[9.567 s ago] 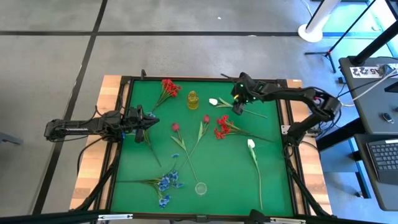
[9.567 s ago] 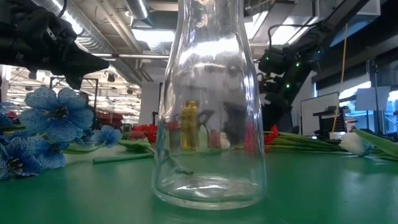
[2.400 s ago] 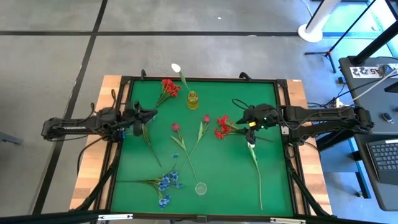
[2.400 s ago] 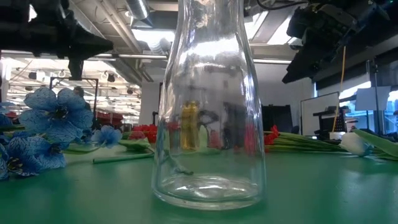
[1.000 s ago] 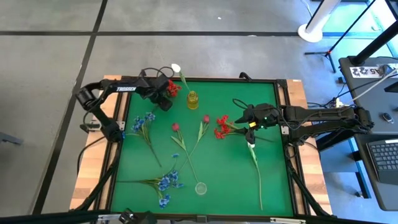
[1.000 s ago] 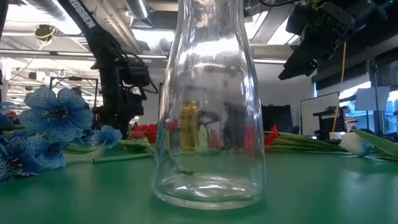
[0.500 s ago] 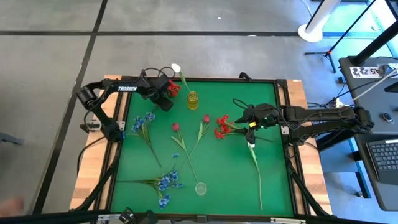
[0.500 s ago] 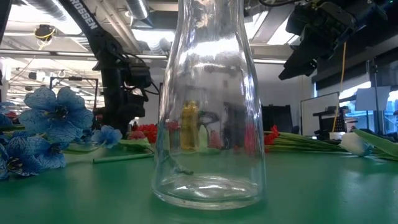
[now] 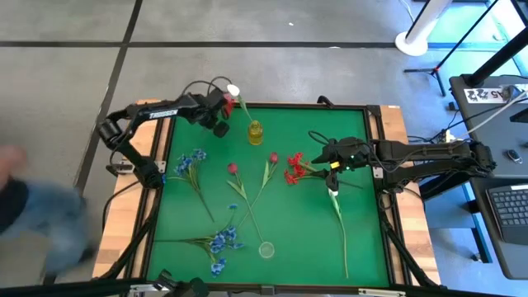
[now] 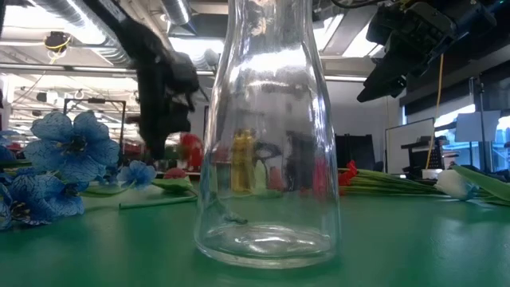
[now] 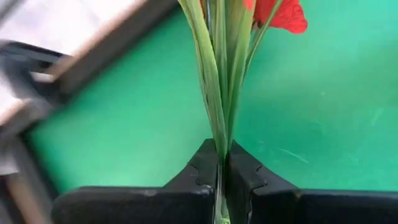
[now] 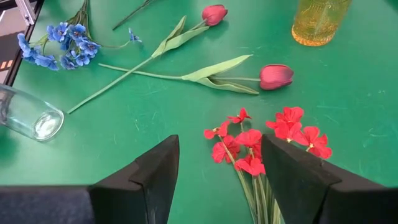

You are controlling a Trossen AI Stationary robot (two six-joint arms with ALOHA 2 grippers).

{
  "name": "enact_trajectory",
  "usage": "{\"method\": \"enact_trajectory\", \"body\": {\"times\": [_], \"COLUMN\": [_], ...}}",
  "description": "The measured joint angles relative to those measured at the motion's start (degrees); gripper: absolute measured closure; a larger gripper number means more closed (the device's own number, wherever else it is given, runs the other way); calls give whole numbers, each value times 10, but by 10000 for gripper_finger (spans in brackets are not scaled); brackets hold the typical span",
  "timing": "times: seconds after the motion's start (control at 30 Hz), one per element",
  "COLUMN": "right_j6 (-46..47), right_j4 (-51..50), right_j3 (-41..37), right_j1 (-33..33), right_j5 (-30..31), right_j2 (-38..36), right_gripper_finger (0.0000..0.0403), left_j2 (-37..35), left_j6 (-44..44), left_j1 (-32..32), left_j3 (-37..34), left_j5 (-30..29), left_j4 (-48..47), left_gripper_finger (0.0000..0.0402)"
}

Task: Sort flowers into vase by color
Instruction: Put the left orange flower into the transparent vase

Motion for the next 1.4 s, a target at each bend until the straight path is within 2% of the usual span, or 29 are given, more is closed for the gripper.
{"method": "enact_trajectory", "body": {"times": [0.2,0.33,0.4,0.63,0.73,0.8,0.93,1.07,1.23,1.4], "right_j6": [0,0,0,-1,-5,-6,-6,-6,-7,-8], "right_j4": [0,1,2,33,44,53,68,70,70,71], "right_j3": [0,0,0,0,0,0,0,0,0,0], "right_j1": [0,0,0,0,0,0,0,0,0,0], "right_j5": [0,0,0,1,1,2,2,2,-2,-3], "right_j2": [0,0,0,0,0,0,0,0,0,0], "right_gripper_finger": [178,178,178,178,178,178,178,178,178,178], "left_j2": [-103,-189,-238,-383,-427,-447,-462,-446,-388,-302], "left_j6": [-12,-15,-15,-30,-53,-69,-86,-81,-57,-35], "left_j1": [9,12,12,-10,-48,-92,-216,-335,-445,-522], "left_j3": [41,54,55,56,56,55,20,-32,-95,-111], "left_j5": [-51,-40,-2,238,316,339,338,294,223,183], "left_j4": [-33,-34,-29,38,93,135,256,388,546,658], "left_gripper_finger": [397,397,397,397,397,397,397,397,397,398]}}
